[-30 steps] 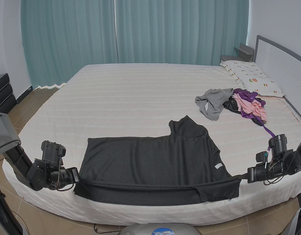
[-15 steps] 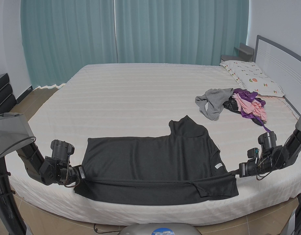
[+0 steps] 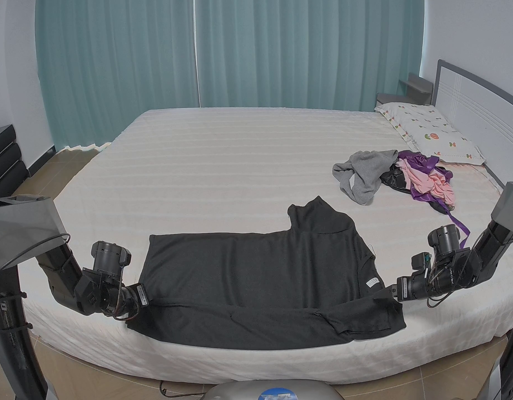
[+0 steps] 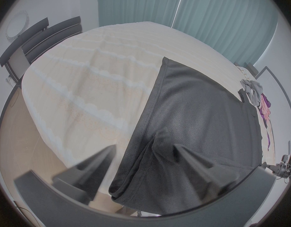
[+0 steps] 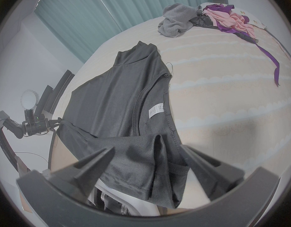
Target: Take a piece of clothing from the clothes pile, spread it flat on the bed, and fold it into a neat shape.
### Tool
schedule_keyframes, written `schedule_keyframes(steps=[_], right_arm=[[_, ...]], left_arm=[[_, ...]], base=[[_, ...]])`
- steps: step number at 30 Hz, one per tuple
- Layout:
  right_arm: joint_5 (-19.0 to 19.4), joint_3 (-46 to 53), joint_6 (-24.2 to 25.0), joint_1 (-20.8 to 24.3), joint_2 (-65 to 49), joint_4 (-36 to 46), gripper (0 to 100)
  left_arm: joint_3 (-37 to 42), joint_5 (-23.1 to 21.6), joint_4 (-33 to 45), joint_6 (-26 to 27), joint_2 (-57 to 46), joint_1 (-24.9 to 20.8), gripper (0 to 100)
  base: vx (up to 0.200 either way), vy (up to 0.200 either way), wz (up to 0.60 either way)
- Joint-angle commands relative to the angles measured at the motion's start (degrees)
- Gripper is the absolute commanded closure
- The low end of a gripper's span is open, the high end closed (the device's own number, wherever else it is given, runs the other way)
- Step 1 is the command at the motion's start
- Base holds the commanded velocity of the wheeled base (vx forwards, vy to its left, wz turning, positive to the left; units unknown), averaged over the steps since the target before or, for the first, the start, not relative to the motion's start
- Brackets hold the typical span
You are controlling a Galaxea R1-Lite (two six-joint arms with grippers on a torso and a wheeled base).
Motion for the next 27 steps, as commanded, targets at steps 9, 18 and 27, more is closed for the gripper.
schedule_keyframes(steps=[9, 18, 27], right_arm=[[1.0, 4.1, 7.7, -2.6, -9.4, -0.2, 0], [5.9, 10.7, 14.3, -5.4, -13.7, -5.1, 0], [6.1, 16.3, 15.7, -4.8, -10.3, -15.7, 0]], left_arm=[[1.1, -2.4, 0.3, -3.9, -8.5, 4.0, 0], [4.6, -5.7, 0.3, -10.2, -14.3, 4.4, 0], [5.4, -8.0, 0.7, -11.5, -13.3, 4.5, 0]], base=[[0.0, 0.0, 0.0], [0.0, 0.0, 0.0], [0.156, 0.0, 0.0]])
